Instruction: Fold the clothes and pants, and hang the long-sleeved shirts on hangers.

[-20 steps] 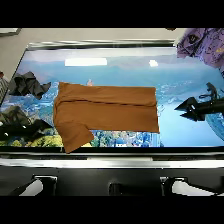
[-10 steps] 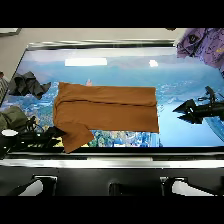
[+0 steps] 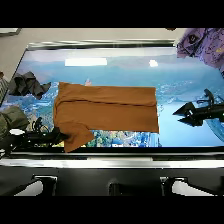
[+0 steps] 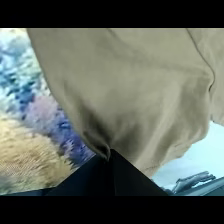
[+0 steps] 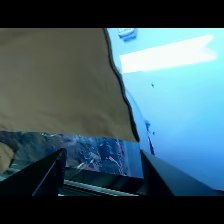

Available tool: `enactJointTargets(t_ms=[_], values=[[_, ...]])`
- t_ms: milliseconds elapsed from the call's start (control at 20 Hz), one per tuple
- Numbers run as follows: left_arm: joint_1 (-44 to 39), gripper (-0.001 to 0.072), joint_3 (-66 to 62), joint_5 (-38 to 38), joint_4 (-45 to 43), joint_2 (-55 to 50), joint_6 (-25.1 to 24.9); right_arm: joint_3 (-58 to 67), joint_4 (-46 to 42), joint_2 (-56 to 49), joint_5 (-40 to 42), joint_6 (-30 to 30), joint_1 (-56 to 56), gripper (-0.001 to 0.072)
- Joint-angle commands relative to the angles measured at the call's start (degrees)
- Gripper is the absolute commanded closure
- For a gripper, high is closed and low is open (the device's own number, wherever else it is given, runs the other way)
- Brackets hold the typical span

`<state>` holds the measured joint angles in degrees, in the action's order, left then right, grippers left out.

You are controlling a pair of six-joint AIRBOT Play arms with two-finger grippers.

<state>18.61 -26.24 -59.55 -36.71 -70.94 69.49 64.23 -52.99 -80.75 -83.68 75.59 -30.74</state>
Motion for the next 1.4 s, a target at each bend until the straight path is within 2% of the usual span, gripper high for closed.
enactJointTargets(t_ms=[0, 300, 450, 700, 900, 1100, 1200, 1350], values=[[-0.1, 0.0686, -0.1, -0.4, 0.6, -0.2, -0.1, -5.4, -0.9, 0.0, 1.2, -2.4, 0.0, 0.0172], [-0.1, 0.0686, -0.1, -1.2, 0.6, -0.2, 0.0, -17.4, 4.3, -0.2, 9.6, -9.1, 0.0, 0.0154], [-0.1, 0.0686, -0.1, -1.5, 0.6, -0.2, 0.0, -20.1, 9.4, -3.1, 10.6, -12.5, 0.0, 0.0154], [-0.1, 0.0686, -0.1, -1.8, 0.6, -0.2, 0.6, -20.3, 13.2, -6.2, 12.2, -13.9, 0.5, 0.0156], [-0.1, 0.0686, -0.1, -1.9, 0.6, -0.2, 1.6, -20.3, 12.5, -6.7, 15.5, -13.1, 8.4, 0.0171], [-0.1, 0.0687, -1.0, -2.9, 0.5, -0.1, 1.6, -20.0, 13.4, -6.2, 16.3, -12.5, 11.0, 0.0661], [-0.1, 0.0688, -3.7, -4.3, -0.3, 0.6, 2.1, -19.5, 13.2, -4.8, 16.0, -11.2, 11.0, 0.0685], [-0.1, 0.0689, -9.8, -8.9, -12.5, 3.8, 11.2, -19.2, 8.6, -0.1, 15.5, -5.1, 11.0, 0.0686]])
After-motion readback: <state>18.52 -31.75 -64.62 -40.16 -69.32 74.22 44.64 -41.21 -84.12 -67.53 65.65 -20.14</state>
